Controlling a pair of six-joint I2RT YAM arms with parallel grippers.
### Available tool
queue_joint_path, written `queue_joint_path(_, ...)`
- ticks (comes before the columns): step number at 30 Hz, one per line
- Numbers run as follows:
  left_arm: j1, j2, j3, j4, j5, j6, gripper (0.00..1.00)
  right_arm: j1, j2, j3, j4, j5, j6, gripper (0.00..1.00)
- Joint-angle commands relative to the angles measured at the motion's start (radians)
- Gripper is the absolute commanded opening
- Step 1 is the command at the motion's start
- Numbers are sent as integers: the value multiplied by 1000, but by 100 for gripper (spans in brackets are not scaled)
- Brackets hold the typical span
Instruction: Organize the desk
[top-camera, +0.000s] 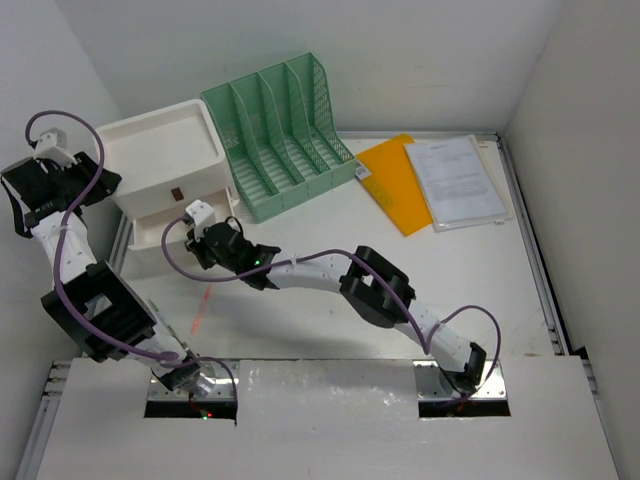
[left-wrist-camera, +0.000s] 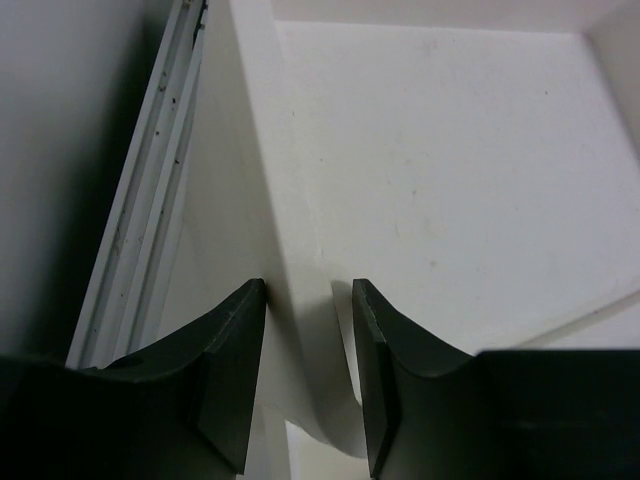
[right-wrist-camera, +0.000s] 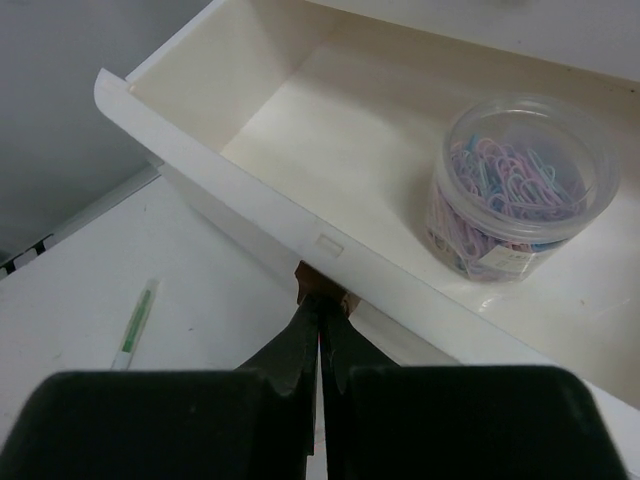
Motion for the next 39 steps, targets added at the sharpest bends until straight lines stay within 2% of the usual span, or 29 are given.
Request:
queue_joint_path(1,-17,48,-34,-226,34,60,0,-109,-8,0,151,20,-93,0)
queue_joint_path(6,-17,72,-6,-249,26,80,0,-131,-80,-79,162,-214,-211,0)
queue_joint_path(11,-17,82,4,-260,26,92,0,-143,-85,13,-33,-216,-375,0)
queue_joint_path(14,-17,89,23,-274,31,111,0,-148,-79,44,-99,-127,-434,0)
queue_joint_path(21,-17,115,64,-312,31,155,0,-161,-24,124,-173,-60,-511,0)
queue_joint_path(26,-18,125,75,-321,39,171,0,-163,-68,53,-116,26,-551,0)
queue_joint_path(29,-17,129,80,-321,42,174,0,-163,-110,0,-75,133,-566,0)
queue_joint_path(33,-18,129,77,-315,42,171,0,-163,-146,-28,-87,144,-574,0)
queue_joint_path(35,-18,129,70,-310,45,160,0,-163,-182,-65,-75,114,-502,0)
queue_joint_path(36,-18,128,67,-307,46,155,0,-163,-224,-121,-58,80,-465,4)
queue_joint_path(39,-18,119,49,-294,57,131,0,-143,-275,-262,81,31,-289,29)
